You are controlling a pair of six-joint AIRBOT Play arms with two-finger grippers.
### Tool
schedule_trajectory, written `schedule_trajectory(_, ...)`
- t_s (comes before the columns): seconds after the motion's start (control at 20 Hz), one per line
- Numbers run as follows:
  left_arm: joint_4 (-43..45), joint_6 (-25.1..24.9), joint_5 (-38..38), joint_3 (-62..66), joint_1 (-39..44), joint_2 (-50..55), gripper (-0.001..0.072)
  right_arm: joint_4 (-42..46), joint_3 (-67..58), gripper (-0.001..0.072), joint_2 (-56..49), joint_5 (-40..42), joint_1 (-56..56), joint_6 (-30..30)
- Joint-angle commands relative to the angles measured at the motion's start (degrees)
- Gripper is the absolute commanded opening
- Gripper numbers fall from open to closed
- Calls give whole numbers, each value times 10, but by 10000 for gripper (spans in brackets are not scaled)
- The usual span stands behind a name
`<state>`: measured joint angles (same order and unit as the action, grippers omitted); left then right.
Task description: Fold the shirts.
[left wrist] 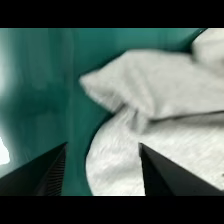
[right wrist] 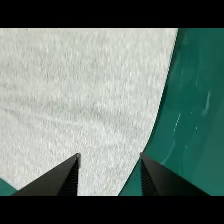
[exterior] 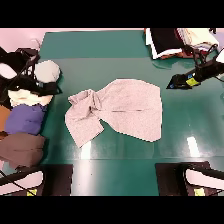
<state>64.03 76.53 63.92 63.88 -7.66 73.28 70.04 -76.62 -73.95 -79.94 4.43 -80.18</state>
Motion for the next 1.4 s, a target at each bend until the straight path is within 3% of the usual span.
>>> schedule_trajectory(0.0,-8,-22,-2,-95,-36,4,527,0,68,358,47,13,-1,7)
schedule_trajectory(0.25,-101,-80,-77,-176,-28,8,527,-1,104,358,71,12,-1,7)
schedule_trajectory(0.45,-104,-80,-124,-179,29,8,526,-52,104,358,70,21,-1,7)
schedule_trajectory(0.6,-98,-75,-118,-179,53,8,524,-56,104,358,70,17,0,7)
schedule_trajectory(0.65,-97,-74,-109,-179,53,8,432,-55,104,358,71,12,0,7)
schedule_trajectory(0.75,-85,-74,-82,-172,50,7,62,-54,104,358,71,-5,8,7)
schedule_trajectory(0.8,-78,-74,-60,-160,46,5,24,-54,111,358,73,-14,17,7)
schedule_trajectory(1.0,-69,-76,-15,-111,43,-37,23,-54,241,368,120,-31,96,7)
schedule_trajectory(1.1,-75,-76,-13,-103,43,-52,24,-56,339,491,148,-30,132,7)
schedule_trajectory(1.35,-78,-75,-15,-105,43,-55,23,-124,505,498,164,35,92,8)
